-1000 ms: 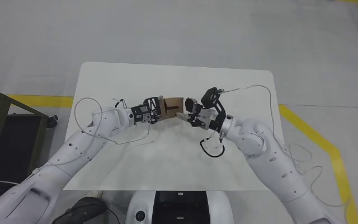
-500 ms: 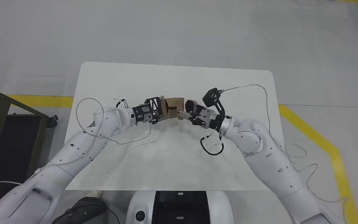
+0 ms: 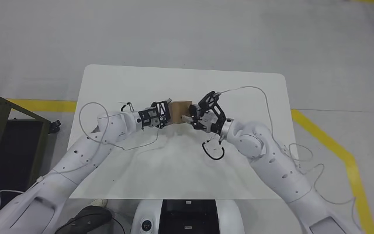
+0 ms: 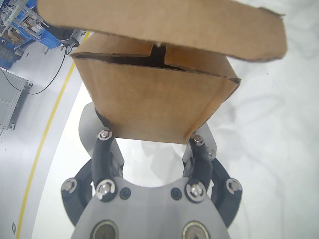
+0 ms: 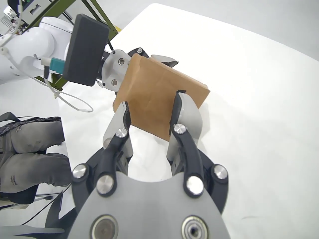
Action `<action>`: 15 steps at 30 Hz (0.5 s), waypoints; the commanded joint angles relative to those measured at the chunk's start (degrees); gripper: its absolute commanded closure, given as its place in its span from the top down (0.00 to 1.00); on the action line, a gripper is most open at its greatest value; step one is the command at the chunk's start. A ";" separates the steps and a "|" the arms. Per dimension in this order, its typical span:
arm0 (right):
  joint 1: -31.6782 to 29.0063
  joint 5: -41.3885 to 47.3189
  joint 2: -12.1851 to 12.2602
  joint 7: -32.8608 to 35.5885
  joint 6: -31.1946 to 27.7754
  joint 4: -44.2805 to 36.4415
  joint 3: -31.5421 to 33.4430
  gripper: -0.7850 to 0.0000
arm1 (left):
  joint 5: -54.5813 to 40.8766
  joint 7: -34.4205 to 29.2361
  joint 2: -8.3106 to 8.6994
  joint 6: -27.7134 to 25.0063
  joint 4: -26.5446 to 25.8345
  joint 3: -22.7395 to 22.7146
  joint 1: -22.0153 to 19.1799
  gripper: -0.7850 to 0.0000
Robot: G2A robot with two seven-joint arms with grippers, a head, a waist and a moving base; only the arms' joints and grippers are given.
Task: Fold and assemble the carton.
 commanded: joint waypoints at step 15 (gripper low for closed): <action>-0.20 -2.38 -0.62 1.34 2.62 -2.44 -0.69 0.72 | 1.90 1.44 0.08 -0.82 0.02 -2.69 1.39 0.24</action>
